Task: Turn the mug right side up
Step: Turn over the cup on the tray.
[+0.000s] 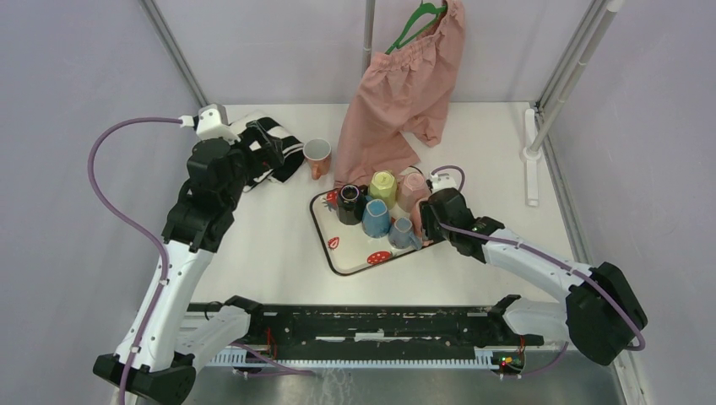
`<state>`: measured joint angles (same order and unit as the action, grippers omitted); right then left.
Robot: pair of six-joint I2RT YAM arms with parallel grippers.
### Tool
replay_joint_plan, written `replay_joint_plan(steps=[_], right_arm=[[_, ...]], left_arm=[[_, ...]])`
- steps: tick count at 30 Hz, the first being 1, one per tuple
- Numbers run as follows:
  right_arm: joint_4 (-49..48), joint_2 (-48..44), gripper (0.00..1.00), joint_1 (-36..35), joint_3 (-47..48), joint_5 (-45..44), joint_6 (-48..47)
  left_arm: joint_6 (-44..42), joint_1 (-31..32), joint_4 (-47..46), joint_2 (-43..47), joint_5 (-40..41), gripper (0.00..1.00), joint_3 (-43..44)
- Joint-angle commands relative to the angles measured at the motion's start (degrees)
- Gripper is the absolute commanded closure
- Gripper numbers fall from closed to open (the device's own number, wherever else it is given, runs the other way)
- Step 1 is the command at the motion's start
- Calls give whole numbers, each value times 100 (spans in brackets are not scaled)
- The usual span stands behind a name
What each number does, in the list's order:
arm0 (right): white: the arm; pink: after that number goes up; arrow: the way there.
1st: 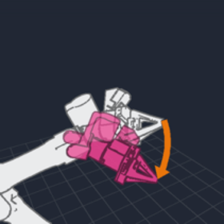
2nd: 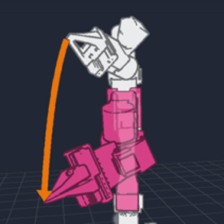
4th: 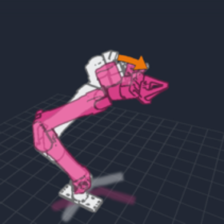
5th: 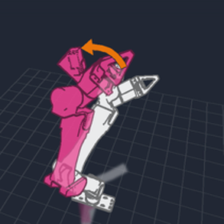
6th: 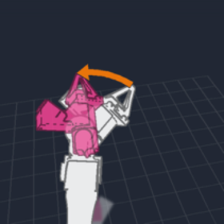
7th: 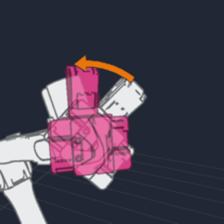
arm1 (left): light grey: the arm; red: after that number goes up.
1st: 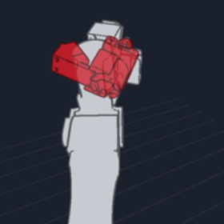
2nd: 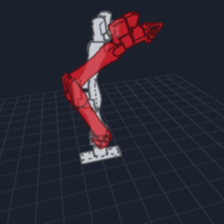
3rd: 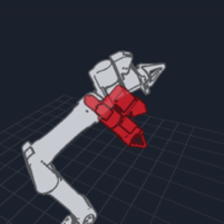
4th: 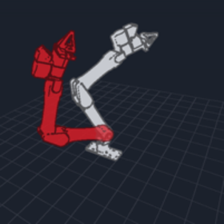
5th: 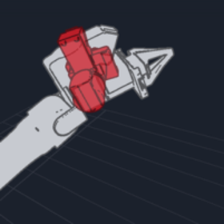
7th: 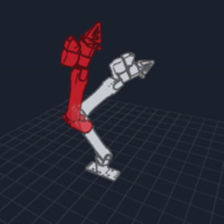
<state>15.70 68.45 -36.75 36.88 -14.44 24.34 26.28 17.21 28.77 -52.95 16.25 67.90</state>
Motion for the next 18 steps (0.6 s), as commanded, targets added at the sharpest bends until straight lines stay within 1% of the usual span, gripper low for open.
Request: replay_joint_plan(steps=[1,18], right_arm=[[-87,123,50,-24,188,-313,81],[-268,533,54,-27,279,-214,-20]], left_arm=[[231,-1,-1,-69,28,0,66],[159,1,45,-183,-79,1,40]])
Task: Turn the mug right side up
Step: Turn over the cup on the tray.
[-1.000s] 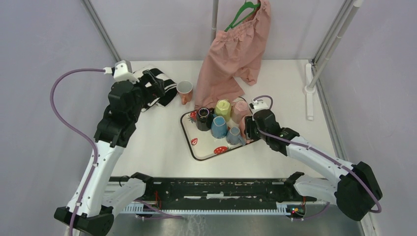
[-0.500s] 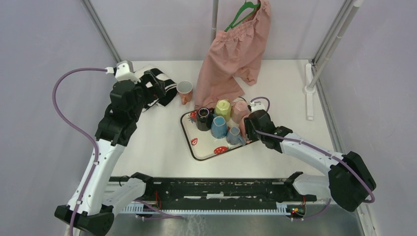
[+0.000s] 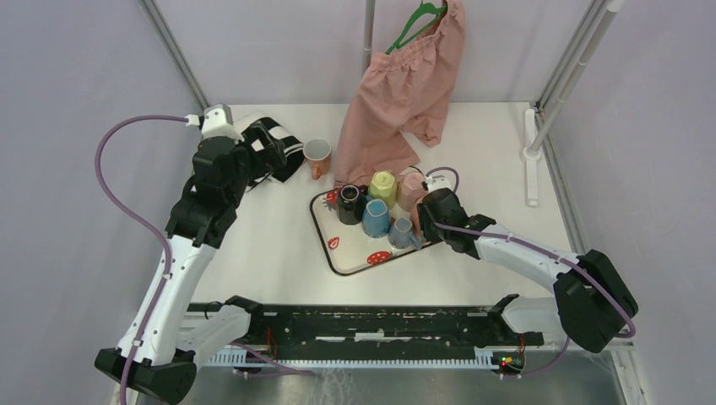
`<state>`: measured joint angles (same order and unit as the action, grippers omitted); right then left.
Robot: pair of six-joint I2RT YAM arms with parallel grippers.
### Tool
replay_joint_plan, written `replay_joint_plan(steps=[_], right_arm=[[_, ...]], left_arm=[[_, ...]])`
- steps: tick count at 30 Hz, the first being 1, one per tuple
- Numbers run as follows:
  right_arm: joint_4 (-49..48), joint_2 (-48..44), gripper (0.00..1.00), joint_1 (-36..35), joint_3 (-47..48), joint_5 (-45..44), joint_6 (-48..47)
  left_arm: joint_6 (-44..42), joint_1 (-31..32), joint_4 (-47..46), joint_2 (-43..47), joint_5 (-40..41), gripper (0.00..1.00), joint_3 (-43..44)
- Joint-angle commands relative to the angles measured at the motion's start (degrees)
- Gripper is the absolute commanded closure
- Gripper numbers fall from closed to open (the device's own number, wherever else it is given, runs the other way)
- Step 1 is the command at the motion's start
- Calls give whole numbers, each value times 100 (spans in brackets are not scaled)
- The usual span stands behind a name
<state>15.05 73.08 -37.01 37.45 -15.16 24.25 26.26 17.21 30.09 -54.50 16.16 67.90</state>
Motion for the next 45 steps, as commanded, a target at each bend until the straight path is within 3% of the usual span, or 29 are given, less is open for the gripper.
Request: replay_joint_plan(steps=[1,10,18,45], right_arm=[[-214,59,54,-4,212,-150,-17],[-309,48,72,-5,166,-166,-110],[-274,44,100,0,176,-146,-283],[-663,-1691,100,26,-517,-278,-940]], left_arm=[[154,1,-94,-32,-89,1,32],[91,1,-110,-40,-173,1,45],[63,-1,-112,-52,-236,2,33],[31,1,-178,-61,-478,2,-162]])
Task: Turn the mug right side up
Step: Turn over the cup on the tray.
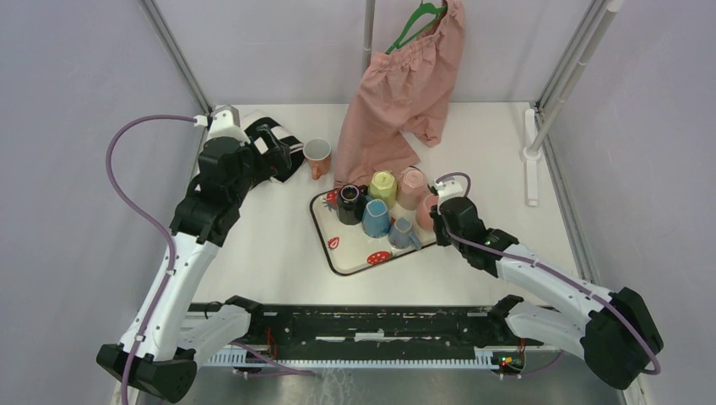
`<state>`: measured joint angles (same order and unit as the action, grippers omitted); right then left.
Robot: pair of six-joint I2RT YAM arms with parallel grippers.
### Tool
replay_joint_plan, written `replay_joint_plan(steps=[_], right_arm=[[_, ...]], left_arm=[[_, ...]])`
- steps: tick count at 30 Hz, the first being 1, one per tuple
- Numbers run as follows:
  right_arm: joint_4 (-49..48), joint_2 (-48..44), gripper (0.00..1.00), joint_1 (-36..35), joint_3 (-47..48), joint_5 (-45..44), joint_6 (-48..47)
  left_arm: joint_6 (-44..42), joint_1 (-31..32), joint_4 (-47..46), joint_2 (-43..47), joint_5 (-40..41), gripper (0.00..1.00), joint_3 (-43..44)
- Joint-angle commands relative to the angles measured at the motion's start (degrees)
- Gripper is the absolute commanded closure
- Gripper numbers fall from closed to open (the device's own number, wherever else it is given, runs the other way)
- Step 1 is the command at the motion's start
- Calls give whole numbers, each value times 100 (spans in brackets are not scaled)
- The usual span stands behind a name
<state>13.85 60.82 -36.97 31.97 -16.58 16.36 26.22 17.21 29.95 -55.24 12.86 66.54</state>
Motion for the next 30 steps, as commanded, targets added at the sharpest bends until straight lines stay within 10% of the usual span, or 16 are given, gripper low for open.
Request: replay_joint_plan(steps=[1,15,30], right_arm=[[-539,-574,100,22,14,-98,-201],[-1035,-1934,100,21,271,1064,-508],[-3990,-1855,100,21,406,2441,601]], left_arm=[[26,1,-168,14,-170,2,-27],[-145,1,-470,135,-940,4,-247],[-92,15,-1512,261,-3294,2,-713]])
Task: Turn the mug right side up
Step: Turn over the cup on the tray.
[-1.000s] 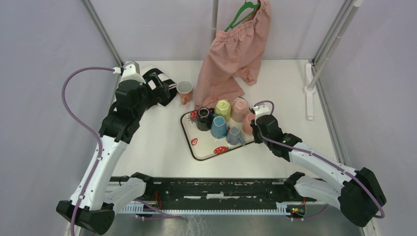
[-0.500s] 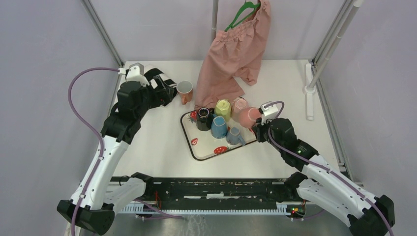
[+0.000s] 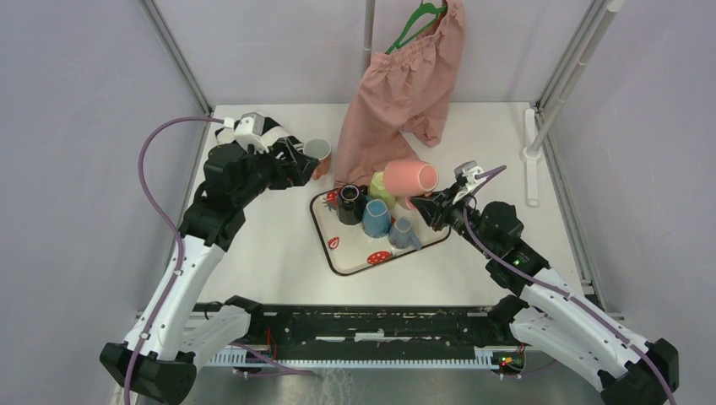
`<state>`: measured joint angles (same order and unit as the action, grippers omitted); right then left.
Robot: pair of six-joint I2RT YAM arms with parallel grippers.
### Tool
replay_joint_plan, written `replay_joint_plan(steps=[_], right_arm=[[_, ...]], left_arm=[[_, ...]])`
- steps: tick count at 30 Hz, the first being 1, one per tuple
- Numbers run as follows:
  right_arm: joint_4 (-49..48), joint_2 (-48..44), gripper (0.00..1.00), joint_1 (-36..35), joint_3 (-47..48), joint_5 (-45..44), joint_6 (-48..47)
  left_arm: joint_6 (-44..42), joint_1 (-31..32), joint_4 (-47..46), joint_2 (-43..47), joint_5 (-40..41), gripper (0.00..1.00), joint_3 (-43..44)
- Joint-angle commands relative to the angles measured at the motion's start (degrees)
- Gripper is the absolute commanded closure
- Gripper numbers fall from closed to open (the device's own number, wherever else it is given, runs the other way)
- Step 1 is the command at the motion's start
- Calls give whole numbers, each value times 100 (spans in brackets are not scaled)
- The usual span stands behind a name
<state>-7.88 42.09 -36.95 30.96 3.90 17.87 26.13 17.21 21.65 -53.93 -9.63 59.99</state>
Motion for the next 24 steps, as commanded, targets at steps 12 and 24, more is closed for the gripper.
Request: replay_joint_plan(steps=[12,24], right_arm=[[-3530,731,100,13,942,1193,1691],[-5588,1268,100,20,949,1985,2934]], left_arm=[[-115,1261,-1929,62,-1967,1,-284],[178,1724,-3137,-175,-2608,7,-376]])
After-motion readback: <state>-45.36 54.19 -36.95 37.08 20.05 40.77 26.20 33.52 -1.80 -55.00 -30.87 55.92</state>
